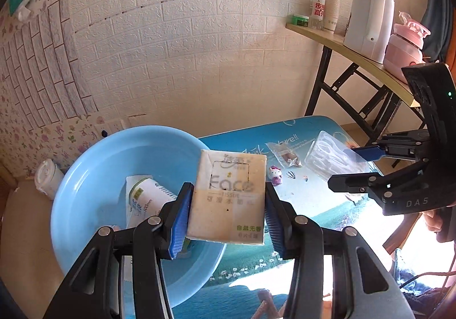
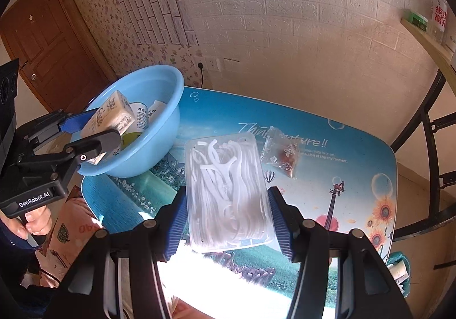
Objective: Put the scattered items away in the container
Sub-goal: 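Carry the tissue pack and floss pick box over the blue basin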
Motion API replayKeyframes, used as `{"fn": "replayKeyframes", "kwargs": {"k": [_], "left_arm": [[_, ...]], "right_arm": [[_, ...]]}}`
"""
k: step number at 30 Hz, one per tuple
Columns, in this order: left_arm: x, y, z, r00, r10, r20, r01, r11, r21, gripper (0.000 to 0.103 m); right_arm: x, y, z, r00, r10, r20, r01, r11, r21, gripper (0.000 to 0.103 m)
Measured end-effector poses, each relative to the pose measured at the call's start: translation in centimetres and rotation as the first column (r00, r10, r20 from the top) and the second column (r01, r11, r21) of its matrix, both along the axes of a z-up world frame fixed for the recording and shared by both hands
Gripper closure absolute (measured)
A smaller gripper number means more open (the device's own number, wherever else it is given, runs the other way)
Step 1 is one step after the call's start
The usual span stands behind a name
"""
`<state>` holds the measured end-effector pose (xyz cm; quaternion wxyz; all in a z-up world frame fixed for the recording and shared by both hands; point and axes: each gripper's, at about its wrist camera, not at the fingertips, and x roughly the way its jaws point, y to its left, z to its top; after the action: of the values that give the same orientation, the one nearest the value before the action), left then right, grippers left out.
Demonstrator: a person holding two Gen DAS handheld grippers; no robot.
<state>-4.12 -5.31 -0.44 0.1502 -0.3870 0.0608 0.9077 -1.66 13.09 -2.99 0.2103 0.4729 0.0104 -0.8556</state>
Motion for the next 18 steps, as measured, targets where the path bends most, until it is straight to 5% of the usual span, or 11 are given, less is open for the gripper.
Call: {"fn": "replayKeyframes", "kwargs": {"k": [18], "left_arm": [[-1.2,-7.1,-1.3,0.990,0.142,0.022,-0.142,0.990,0.003,0.057]], "right_arm": [[-2.1,-4.8,0.2,0.998,0.069,0.003,-0.069,0.998,0.003,0.047]]}}
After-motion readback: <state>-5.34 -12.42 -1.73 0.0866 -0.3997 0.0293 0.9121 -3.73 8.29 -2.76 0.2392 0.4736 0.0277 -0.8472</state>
